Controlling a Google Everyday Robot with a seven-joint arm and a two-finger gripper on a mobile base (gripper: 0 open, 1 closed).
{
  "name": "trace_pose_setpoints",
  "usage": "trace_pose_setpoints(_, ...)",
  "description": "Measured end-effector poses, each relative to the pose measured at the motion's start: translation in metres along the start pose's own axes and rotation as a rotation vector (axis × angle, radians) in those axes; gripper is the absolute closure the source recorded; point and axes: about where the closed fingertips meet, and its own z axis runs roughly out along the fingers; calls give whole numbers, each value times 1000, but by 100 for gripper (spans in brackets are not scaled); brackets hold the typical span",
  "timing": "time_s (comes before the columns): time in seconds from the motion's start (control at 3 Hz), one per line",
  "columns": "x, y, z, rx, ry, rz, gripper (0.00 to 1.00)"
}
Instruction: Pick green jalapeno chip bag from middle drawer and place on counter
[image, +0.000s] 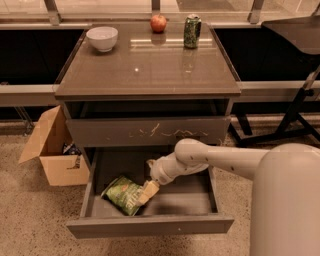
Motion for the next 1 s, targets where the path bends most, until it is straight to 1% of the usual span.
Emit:
trace_pose_setpoints(0.33,-10,-10,27,10,-22,-3,0)
trace_pose_setpoints(0.67,-11,-16,67,-11,-25,28,0)
trace_pose_setpoints(1.0,-6,-19,88,-21,-8,56,0)
